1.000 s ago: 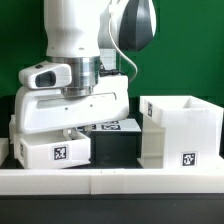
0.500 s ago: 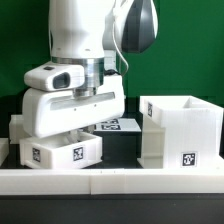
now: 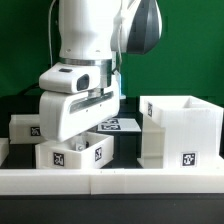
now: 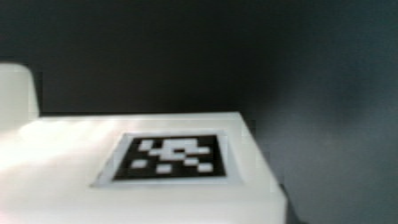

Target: Assemble drawer

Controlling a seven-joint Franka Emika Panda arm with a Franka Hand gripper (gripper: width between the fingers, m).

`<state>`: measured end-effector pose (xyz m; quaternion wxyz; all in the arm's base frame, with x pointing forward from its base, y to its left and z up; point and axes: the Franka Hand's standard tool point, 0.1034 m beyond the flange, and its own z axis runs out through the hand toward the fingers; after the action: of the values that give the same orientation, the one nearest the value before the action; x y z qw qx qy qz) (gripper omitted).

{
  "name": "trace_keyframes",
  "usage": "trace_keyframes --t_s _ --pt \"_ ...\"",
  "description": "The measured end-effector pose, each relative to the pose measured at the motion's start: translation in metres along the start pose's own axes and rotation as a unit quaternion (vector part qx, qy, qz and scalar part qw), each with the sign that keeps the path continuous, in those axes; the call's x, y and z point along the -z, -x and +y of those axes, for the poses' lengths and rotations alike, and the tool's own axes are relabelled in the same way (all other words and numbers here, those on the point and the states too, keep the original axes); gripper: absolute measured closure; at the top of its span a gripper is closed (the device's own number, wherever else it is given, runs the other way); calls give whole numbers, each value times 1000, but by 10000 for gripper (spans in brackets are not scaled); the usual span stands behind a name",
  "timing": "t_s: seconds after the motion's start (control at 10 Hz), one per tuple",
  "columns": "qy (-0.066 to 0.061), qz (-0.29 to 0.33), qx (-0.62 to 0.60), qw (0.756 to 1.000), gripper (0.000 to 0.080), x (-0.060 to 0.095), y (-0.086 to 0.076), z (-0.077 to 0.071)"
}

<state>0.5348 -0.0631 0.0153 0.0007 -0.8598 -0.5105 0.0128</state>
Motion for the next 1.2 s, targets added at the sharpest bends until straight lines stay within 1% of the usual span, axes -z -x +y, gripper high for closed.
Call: trace_keyframes --t_s 0.1,0.2,0.3,0.4,0.5,0.8,1.0,1.2 --pt "2 -3 47 999 758 0 0 1" --pt "6 -6 99 995 758 0 -2 0" --pt "4 -10 135 991 758 1 -8 -2" --pt "-1 -17 193 981 758 1 -12 -3" --pt "0 -20 231 973 758 1 -13 -4" --pt "-2 -25 273 962 758 0 -9 -3" --pt "0 -20 275 961 758 1 -23 -7" --pt "2 -15 278 961 758 3 -40 -10"
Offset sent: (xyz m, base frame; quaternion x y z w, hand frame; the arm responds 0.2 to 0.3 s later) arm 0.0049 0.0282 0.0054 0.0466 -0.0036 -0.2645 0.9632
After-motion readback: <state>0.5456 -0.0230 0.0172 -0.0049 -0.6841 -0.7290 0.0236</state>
